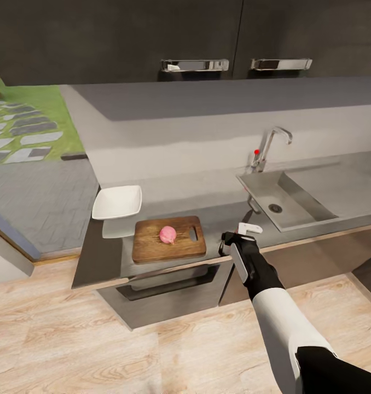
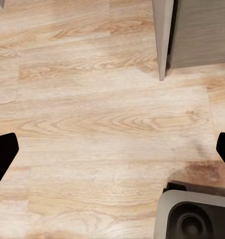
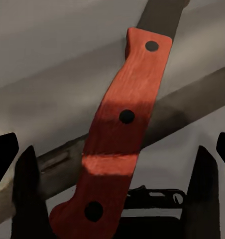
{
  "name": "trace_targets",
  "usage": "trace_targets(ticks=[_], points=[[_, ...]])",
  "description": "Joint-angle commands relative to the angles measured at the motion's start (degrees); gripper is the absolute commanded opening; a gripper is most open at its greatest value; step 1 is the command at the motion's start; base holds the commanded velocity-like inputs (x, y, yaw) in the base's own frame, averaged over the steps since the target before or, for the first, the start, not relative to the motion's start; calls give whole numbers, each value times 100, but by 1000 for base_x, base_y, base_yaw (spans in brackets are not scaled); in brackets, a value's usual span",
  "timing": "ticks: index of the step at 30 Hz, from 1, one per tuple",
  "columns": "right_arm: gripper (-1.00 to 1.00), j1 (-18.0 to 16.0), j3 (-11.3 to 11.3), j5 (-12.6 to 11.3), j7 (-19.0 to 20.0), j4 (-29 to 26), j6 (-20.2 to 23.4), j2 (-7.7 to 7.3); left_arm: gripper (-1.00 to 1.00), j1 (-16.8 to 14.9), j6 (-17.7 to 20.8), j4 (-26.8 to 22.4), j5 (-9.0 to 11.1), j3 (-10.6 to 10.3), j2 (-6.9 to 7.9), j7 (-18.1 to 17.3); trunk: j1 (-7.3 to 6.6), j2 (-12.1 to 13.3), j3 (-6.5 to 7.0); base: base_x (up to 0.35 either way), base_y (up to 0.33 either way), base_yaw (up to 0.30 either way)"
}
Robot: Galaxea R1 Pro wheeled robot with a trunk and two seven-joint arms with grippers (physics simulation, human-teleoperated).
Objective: In the kitchen, take the Vidalia onion out of the sink, dice it on the chopping board with the paring knife, put the diced onion into the bowl on the countertop, then place both the paring knife and the chopping board into the sink.
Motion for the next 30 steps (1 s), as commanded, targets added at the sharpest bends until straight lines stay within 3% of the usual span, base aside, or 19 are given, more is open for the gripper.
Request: trace_targets(ticks=[1, 26, 27, 30], points=[[100, -4, -10, -32, -24, -1, 15, 4, 100, -2, -18, -10, 30, -33, 9, 42, 4, -11, -17, 113, 0, 0], [100, -4, -12, -31, -38, 27, 40, 4, 100, -2, -19, -10, 30, -33, 10, 42, 4, -11, -100, 29, 0, 0], [-100, -4, -15, -31, -39, 27, 46, 4, 100, -2, -19, -10, 30, -33, 10, 42, 4, -11, -100, 0, 0, 0], [-100, -4, -19, -32, -43, 27, 56, 4, 100, -2, -19, -10, 30, -33, 10, 42, 4, -11, -100, 0, 0, 0]])
